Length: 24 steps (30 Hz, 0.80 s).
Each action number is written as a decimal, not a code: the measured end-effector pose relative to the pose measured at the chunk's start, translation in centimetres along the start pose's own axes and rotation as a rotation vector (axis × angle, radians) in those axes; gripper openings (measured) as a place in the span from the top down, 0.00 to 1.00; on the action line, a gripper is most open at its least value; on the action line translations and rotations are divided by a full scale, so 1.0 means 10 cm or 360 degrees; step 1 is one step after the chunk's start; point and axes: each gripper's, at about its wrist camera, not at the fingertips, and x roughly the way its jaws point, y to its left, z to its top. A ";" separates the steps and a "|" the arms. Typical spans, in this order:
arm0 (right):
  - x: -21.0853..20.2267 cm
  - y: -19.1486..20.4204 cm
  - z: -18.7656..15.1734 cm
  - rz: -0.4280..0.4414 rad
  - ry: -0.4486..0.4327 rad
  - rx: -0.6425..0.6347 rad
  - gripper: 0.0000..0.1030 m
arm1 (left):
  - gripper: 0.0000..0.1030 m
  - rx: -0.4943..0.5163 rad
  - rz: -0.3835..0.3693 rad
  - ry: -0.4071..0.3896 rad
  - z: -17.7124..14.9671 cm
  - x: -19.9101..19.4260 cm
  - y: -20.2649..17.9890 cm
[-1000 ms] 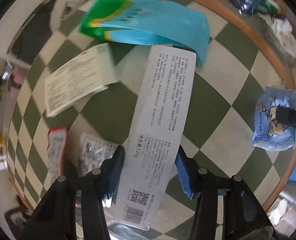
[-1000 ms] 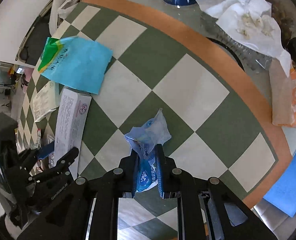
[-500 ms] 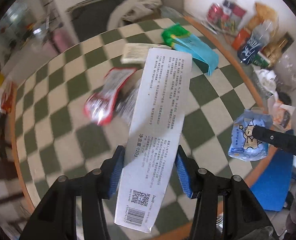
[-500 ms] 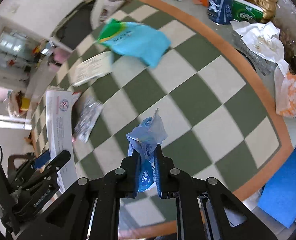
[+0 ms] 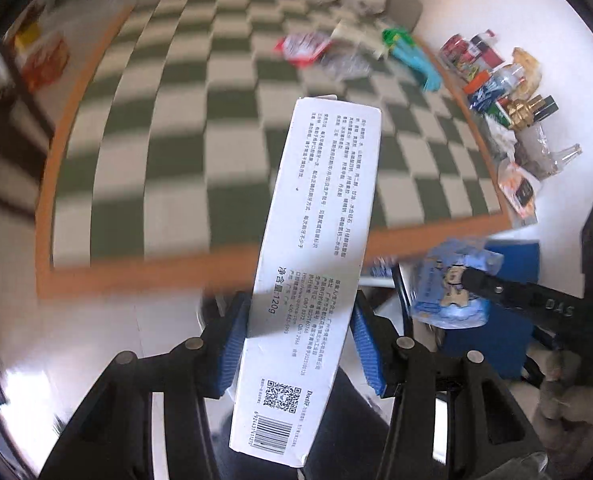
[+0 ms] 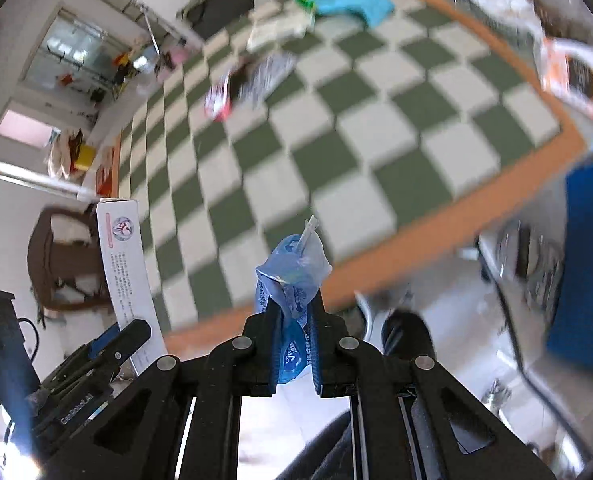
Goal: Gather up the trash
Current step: 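Carry box and wrapper over the bin and open both tools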
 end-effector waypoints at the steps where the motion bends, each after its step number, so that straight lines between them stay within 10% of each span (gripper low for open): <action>1: 0.04 0.00 -0.12 -0.0003 0.0029 -0.0007 0.88 | 0.55 -0.0063 -0.0029 0.0047 -0.17 0.04 0.09; 10: 0.95 -0.24 -1.00 -0.0084 0.0378 -0.0069 0.89 | 0.55 -0.0403 -0.0080 0.0333 -0.86 0.97 0.55; 24: 3.75 -1.16 -1.06 -0.0079 0.0599 -0.0006 0.88 | 0.53 -0.0526 -0.0019 0.0622 -0.90 3.81 1.37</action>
